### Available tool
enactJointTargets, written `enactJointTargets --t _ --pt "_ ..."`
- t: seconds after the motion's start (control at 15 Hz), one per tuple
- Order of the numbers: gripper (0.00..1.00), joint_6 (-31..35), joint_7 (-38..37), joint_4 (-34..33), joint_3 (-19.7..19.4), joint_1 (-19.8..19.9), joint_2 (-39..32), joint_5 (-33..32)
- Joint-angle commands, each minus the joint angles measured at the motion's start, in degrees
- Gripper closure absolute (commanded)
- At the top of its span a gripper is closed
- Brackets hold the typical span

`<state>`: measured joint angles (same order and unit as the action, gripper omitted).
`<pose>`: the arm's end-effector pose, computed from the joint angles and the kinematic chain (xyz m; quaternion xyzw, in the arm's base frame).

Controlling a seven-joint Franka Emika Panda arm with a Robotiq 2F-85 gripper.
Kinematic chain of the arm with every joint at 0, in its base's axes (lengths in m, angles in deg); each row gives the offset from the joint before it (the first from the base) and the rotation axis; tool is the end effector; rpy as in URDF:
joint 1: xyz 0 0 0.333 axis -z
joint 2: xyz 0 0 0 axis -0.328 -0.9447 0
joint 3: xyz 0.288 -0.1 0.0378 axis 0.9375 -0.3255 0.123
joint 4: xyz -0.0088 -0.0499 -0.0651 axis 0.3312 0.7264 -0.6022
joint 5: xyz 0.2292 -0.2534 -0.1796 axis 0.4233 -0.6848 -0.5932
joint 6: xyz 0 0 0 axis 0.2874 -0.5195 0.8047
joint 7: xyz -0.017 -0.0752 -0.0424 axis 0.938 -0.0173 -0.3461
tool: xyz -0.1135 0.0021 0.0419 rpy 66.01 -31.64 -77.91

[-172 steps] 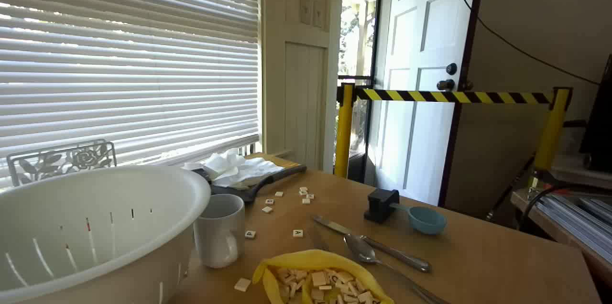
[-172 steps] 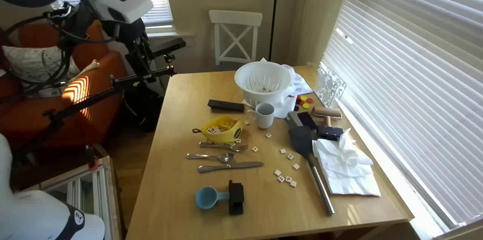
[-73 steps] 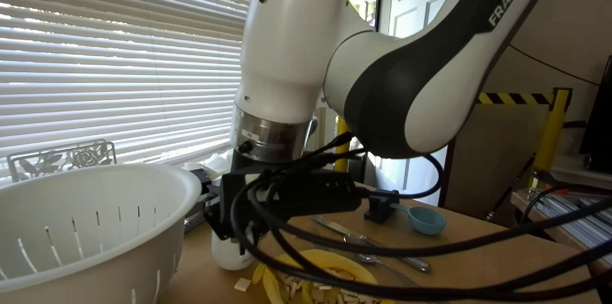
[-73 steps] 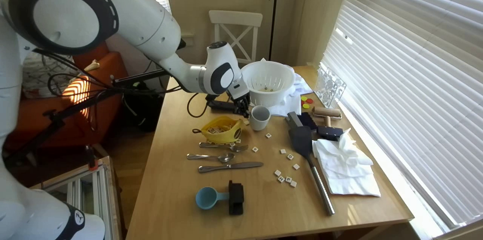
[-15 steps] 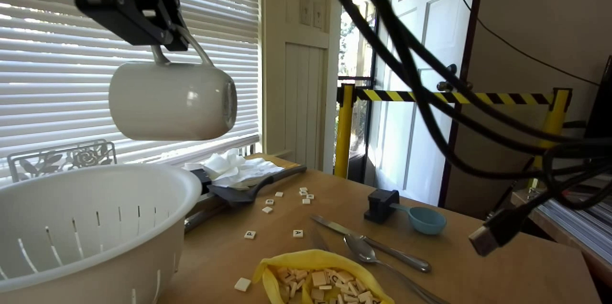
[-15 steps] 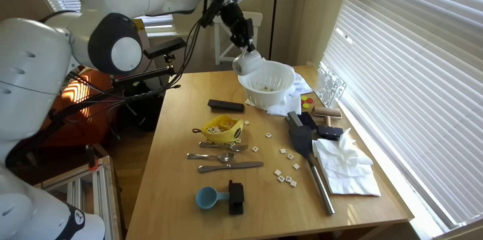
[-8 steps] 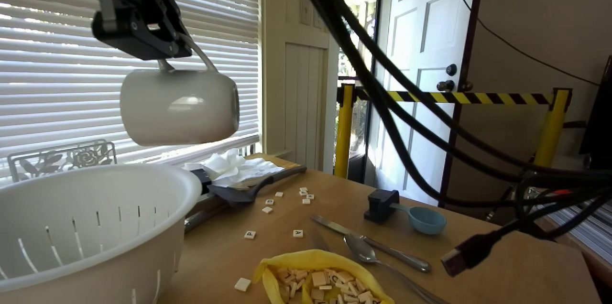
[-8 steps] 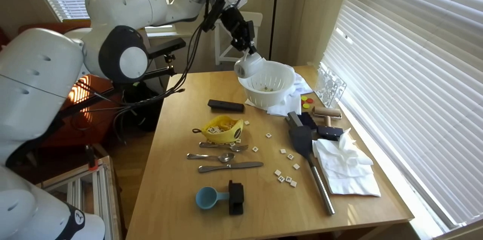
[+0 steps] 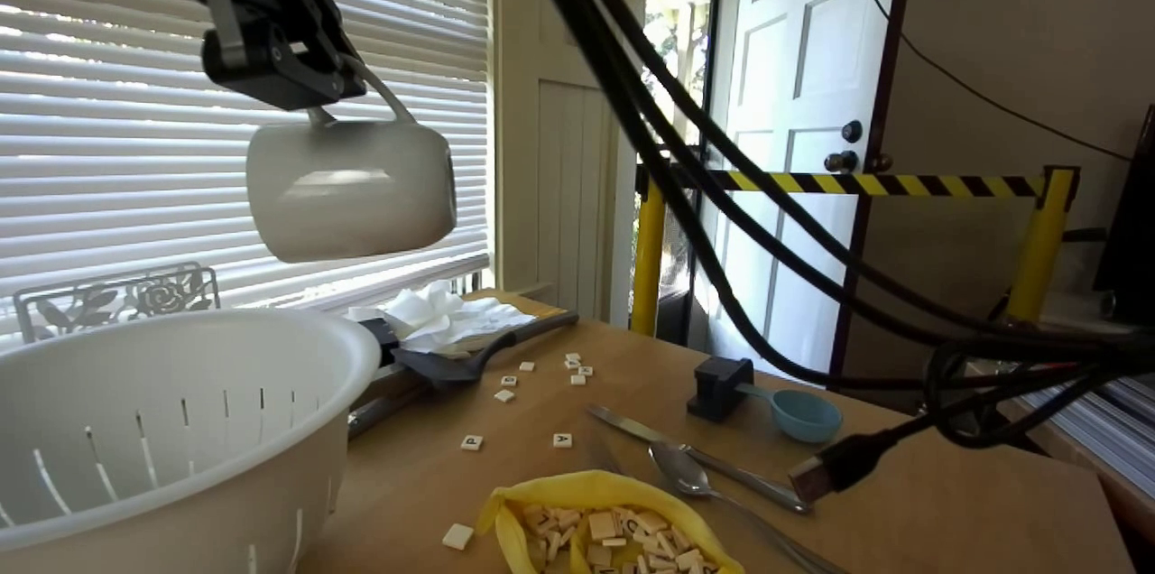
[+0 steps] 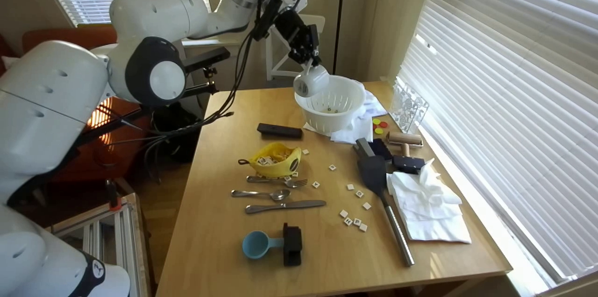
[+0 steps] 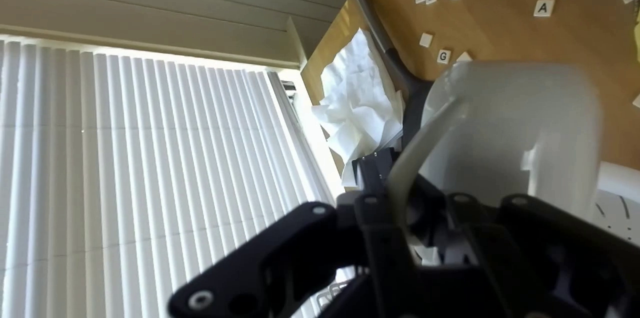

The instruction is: Pour the tile letters from the cup into the bowl

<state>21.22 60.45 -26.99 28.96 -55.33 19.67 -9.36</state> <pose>0.6766 0.3089 0.3816 0.8556 0.1507 0.0062 0.4951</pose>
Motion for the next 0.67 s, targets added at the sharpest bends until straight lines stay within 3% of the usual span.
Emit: enactJointTargets --t 0.0,0.2,0.33,0.6 --pt "0.96 0.4 3.6 -6.4 -2.0 -0.7 -3.4 -1.7" --pt "0.96 3.6 2.9 -8.5 -3.2 -1.1 -4.6 -1.8" --pt "0.96 6.9 1.0 -3.6 -4.3 -1.8 -2.1 -2.0" --pt "0.96 11.9 -4.2 -6.3 -7.5 -2.2 -4.0 -3.7"
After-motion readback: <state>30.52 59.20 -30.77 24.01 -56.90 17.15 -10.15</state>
